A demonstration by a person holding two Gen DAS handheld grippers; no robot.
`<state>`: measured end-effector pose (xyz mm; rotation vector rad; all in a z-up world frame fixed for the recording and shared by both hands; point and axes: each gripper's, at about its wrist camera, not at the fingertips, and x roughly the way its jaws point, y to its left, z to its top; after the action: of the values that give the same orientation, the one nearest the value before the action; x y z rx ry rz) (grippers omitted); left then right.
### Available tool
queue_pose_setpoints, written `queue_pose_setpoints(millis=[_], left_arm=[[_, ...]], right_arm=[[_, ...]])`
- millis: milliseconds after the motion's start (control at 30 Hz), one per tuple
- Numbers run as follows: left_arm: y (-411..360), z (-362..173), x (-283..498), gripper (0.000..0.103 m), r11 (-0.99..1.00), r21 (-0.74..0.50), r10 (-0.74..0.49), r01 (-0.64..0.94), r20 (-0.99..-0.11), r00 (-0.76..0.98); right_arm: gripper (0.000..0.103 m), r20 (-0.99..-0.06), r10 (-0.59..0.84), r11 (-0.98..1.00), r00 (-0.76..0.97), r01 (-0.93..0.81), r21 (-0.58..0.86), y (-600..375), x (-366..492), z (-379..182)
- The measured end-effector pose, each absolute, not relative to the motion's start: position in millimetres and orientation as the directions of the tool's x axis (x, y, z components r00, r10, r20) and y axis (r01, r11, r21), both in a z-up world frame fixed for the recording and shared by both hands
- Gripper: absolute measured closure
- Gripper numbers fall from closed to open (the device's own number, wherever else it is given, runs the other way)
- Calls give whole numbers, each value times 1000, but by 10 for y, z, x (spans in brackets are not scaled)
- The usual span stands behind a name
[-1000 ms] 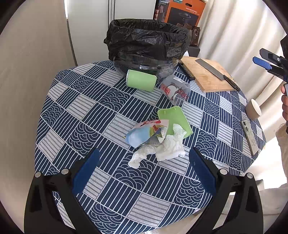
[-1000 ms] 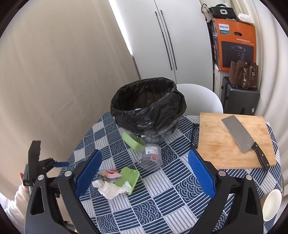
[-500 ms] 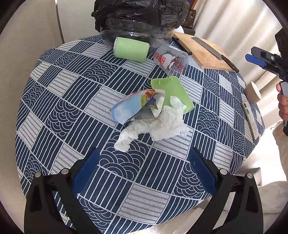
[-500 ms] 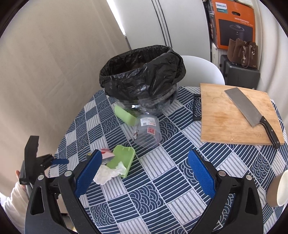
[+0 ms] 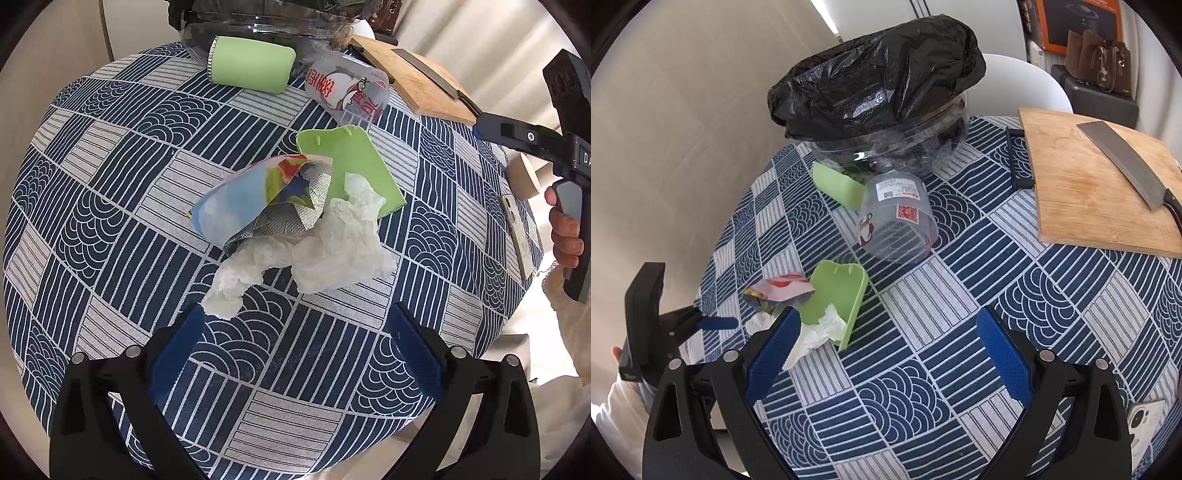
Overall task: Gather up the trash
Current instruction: 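Grasp the green plastic lid with the right tool while the left tool grasps the crumpled white tissue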
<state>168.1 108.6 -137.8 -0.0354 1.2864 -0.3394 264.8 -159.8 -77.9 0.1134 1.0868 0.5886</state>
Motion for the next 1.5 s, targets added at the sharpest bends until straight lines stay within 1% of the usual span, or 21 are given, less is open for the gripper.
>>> queue_pose_setpoints(millis=[167, 400, 600, 667, 700, 733, 767, 800, 867, 1033, 1100, 1333, 1467, 1500], left_arm=[[1053, -1368, 1697, 6, 945, -221, -275, 240, -936, 221], [959, -1272, 1704, 6, 932, -226, -286, 284, -940, 189], [849, -1214, 1745, 13, 917, -236, -302, 323, -937, 173], [817, -1240, 1764, 18, 910, -253, -315, 330, -937, 151], [808, -1241, 1776, 19, 906, -263, -326, 333, -934, 149], [798, -1246, 1786, 19, 902, -276, -337, 332, -930, 144], [791, -1260, 1800, 19, 899, -286, -345, 332, -929, 132], [778, -1278, 1815, 19, 899, -286, -342, 333, -932, 123], [752, -1309, 1846, 26, 895, -298, -349, 332, -931, 106], [742, -1351, 1934, 30, 888, -332, -373, 318, -924, 78], [738, -1342, 1947, 31, 885, -340, -381, 318, -922, 74], [662, -1466, 1948, 45, 893, -306, -335, 329, -942, 32], [621, -1518, 1890, 51, 896, -286, -309, 340, -951, 14], [614, -1536, 1876, 54, 898, -281, -300, 339, -954, 4]], right_arm=[[11, -812, 504, 837, 295, -399, 375, -1425, 2728, -909], [11, -838, 479, 834, 261, -433, 341, -1169, 2816, -1055], [13, -853, 472, 831, 223, -435, 346, -1005, 2908, -1190], [13, -857, 469, 832, 212, -430, 349, -964, 2933, -1225], [13, -864, 461, 835, 204, -428, 344, -942, 2947, -1247], [24, -869, 454, 837, 194, -427, 342, -920, 2959, -1272], [47, -875, 450, 837, 177, -427, 344, -900, 2971, -1304], [58, -882, 448, 834, 147, -425, 353, -867, 2991, -1355], [95, -884, 460, 819, 82, -425, 386, -822, 3004, -1455], [101, -881, 464, 814, 93, -437, 382, -812, 2916, -1455], [101, -886, 452, 821, 107, -439, 366, -840, 2892, -1440], [101, -889, 434, 840, 147, -424, 340, -1002, 2851, -1353], [101, -887, 430, 849, 167, -410, 335, -1122, 2858, -1299], [101, -886, 432, 849, 169, -407, 337, -1137, 2860, -1294]])
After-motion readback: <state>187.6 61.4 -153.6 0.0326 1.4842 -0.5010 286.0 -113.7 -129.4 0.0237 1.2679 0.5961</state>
